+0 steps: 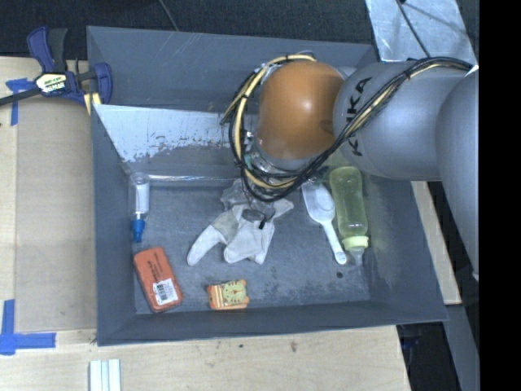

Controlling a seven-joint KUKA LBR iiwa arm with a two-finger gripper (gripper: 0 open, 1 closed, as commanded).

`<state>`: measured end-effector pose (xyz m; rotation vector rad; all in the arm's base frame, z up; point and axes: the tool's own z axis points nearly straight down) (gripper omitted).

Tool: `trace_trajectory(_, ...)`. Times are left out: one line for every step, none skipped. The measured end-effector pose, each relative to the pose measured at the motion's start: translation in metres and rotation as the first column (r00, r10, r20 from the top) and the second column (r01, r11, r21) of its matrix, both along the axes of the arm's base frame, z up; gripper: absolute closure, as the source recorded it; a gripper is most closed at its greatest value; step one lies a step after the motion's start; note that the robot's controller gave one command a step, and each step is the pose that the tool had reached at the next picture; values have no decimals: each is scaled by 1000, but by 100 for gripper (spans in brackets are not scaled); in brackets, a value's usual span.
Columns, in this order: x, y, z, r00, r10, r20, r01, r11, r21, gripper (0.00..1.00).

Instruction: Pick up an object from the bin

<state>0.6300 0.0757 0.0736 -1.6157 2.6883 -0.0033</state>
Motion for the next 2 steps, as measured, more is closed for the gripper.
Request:
trace_trajectory(2,0,54,1000,-3,2,3,1000,1,100)
trace_trajectory(1,0,6,1000,-4,-2,4,1000,3,100)
